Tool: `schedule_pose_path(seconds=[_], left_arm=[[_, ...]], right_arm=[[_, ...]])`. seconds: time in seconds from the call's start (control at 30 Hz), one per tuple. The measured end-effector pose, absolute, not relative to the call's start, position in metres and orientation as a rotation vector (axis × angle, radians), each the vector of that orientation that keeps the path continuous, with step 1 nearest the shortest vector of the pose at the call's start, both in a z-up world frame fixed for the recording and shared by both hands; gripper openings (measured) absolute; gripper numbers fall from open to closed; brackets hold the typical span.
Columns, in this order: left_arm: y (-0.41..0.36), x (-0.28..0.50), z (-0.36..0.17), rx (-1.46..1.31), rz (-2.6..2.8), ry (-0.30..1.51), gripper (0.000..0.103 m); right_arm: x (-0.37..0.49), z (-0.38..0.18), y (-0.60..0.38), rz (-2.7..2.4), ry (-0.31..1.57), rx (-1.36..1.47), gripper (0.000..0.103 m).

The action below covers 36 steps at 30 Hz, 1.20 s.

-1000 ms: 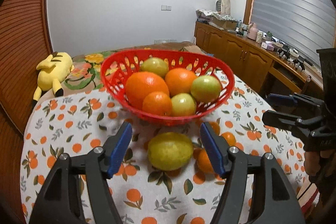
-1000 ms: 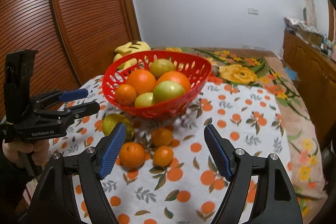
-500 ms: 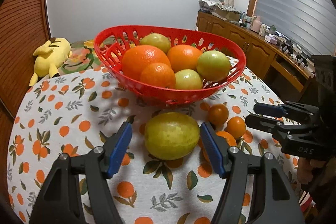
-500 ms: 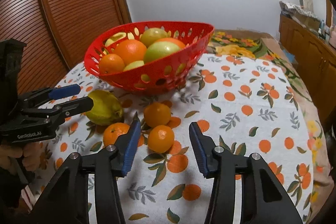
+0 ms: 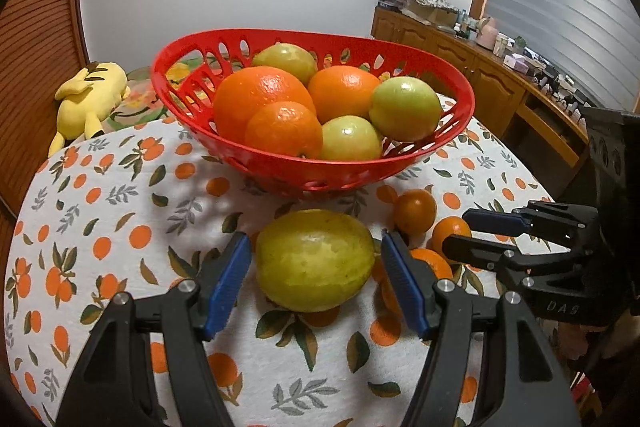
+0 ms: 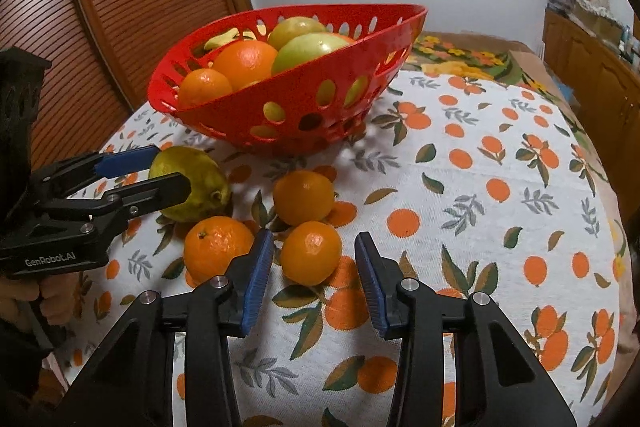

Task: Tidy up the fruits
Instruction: 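Grasp a small orange with the right gripper while the left gripper grasps the green pear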

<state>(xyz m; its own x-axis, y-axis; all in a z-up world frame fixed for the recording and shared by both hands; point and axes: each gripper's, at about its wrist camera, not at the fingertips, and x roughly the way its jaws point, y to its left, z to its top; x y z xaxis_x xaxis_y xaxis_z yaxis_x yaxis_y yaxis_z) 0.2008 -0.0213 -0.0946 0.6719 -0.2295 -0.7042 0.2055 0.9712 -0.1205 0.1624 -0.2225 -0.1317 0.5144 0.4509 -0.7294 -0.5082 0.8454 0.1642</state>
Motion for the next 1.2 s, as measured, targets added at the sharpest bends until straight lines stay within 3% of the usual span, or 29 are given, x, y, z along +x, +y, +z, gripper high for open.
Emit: schedule_pose_path(seconds=[0.1,0.17,0.27,1.2], left_arm=[[-0.023,0.204,-0.098,-0.025,-0.245,0.808,0.067],[-0.024,0.206,-0.101,-0.017,-0.239,0.819,0.067],[-0.025,0.208,-0.105,-0.008,-0.229,0.825,0.068],[-0.024,0.217,-0.117,-0.051,-0.249,0.87,0.071]], right_arm=[[0.164,-0.135,-0.222,0.579,0.869,-0.074,0.043],[0.164,-0.137,-0.222,0.589,0.873,-0.072,0.035],[0.164,-0.137,-0.221,0.606,0.879,-0.064,0.031],[0.121,-0.131,-0.26,0.592,0.813,0.005,0.031]])
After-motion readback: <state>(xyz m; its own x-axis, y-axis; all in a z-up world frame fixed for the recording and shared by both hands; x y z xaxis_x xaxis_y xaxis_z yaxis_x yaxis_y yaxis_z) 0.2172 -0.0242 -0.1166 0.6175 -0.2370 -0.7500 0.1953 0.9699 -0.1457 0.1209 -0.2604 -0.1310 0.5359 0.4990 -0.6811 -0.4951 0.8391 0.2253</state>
